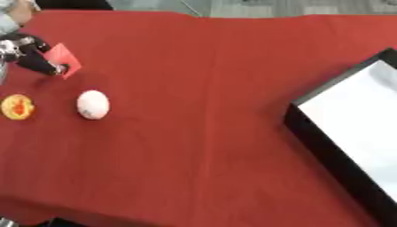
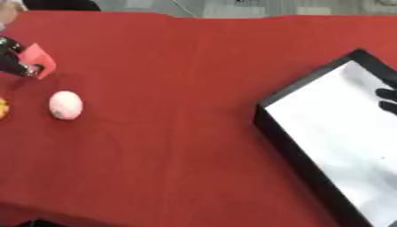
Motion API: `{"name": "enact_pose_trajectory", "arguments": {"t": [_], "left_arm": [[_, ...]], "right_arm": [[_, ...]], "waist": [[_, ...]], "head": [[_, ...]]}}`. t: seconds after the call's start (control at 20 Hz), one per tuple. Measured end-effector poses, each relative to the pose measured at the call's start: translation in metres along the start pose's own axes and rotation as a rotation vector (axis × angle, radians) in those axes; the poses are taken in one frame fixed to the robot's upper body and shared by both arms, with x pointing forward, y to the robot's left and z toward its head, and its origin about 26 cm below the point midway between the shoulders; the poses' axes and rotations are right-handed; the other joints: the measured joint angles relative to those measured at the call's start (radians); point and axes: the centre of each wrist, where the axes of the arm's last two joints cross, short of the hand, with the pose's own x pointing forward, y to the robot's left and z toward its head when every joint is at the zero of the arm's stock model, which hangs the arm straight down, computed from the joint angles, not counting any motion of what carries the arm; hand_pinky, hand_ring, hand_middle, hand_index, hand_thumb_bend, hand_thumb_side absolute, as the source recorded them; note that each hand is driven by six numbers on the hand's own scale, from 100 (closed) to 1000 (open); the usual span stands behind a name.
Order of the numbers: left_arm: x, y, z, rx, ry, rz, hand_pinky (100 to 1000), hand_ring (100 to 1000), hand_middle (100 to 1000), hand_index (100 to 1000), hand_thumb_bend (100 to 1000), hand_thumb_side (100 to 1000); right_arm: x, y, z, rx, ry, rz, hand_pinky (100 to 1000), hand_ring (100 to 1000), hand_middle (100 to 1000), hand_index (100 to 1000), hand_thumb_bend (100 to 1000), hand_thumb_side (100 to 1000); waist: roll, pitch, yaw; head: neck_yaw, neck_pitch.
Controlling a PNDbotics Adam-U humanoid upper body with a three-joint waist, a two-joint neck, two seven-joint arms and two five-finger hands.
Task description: Pick up the objects with one hand, pass them to the other hand, and then place them into the box on the other side of the table.
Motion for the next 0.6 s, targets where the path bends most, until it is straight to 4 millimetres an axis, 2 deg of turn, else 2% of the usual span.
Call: {"name": "enact_pose_trajectory", "arguments": {"t": [0.2, 0.4, 0.6], "left_arm": [[0.021, 0.016, 0.020, 0.100, -0.151, -0.026, 1000, 853, 732, 614, 100, 232], [0.036, 0.013, 0.037, 0.111, -0.285, -0.018, 1000, 846, 718, 612, 100, 239], [0.051, 0.006, 0.050, 0.104, -0.399, 0.004, 1000, 838, 702, 610, 100, 239]], "right_arm": [[0.001, -0.001, 0.000, -0.002, -0.011, -0.009, 1000, 1000, 1000, 1000, 100, 520], [0.004, -0.004, -0.002, -0.001, -0.031, -0.025, 1000, 1000, 1000, 1000, 100, 518], [0.007, -0.007, -0.003, 0.000, -0.052, -0.044, 1000, 1000, 1000, 1000, 100, 519]], "waist": [[0.000, 0.000, 0.005], [0.000, -0.004, 0.007], [0.000, -0.022, 0.008]], "head": [[-0.008, 0.001], [-0.030, 0.001], [-0.051, -0.001]]}}
